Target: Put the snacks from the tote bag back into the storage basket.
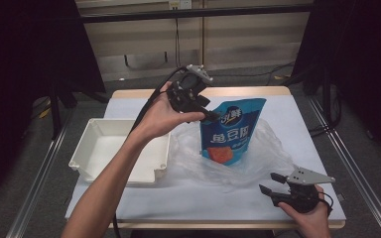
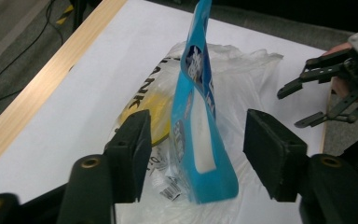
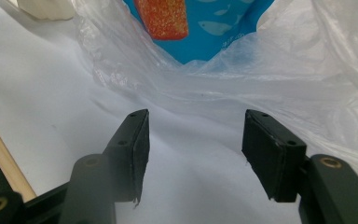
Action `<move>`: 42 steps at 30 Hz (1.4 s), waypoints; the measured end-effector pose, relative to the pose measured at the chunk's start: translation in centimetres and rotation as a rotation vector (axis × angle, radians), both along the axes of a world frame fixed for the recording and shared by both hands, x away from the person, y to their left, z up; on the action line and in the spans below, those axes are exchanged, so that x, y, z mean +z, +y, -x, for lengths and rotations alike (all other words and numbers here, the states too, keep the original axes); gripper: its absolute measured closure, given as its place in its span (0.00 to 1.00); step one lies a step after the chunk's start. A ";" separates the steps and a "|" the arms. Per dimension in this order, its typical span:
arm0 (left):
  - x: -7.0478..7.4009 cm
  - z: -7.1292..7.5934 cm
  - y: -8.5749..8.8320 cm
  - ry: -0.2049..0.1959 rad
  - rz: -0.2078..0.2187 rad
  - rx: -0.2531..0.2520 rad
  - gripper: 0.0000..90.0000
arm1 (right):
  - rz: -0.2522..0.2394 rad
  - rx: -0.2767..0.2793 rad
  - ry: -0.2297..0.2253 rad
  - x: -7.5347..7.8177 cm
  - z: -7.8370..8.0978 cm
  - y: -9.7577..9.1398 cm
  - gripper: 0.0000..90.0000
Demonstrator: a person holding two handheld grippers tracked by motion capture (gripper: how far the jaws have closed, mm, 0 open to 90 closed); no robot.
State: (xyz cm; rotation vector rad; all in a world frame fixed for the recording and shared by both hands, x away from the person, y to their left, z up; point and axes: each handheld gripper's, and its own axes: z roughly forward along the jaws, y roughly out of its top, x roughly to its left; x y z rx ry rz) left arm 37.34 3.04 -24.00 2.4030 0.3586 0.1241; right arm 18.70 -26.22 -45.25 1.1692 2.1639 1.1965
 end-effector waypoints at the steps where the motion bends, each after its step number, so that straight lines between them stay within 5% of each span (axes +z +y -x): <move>1: 0.2 0.0 -0.4 0.001 -0.017 -0.005 0.47 | -0.004 -0.002 0.002 0.0 0.0 -0.1 0.46; 10: 1.5 -0.4 -3.4 -0.030 -0.118 -0.051 0.52 | -0.002 0.012 0.012 -0.1 0.2 -0.2 0.45; 14: 1.6 -1.4 -4.5 0.000 -0.154 -0.070 0.57 | 0.000 0.023 0.014 -0.2 0.0 -0.1 0.45; 18: 1.2 -2.4 -5.7 0.029 -0.238 -0.073 0.59 | -0.004 0.023 0.020 -0.2 0.0 -0.1 0.45; 25: 0.6 -3.2 -6.9 0.086 -0.270 -0.090 0.62 | 0.003 0.038 0.016 -0.3 0.0 0.0 0.45; 33: -0.3 -3.3 -8.1 0.080 -0.326 -0.098 0.76 | 0.005 0.040 0.021 -0.4 -0.1 0.1 0.45; 42: -0.5 -3.0 -8.5 0.073 -0.339 -0.103 0.90 | 0.006 0.046 0.023 -0.4 -0.1 0.1 0.45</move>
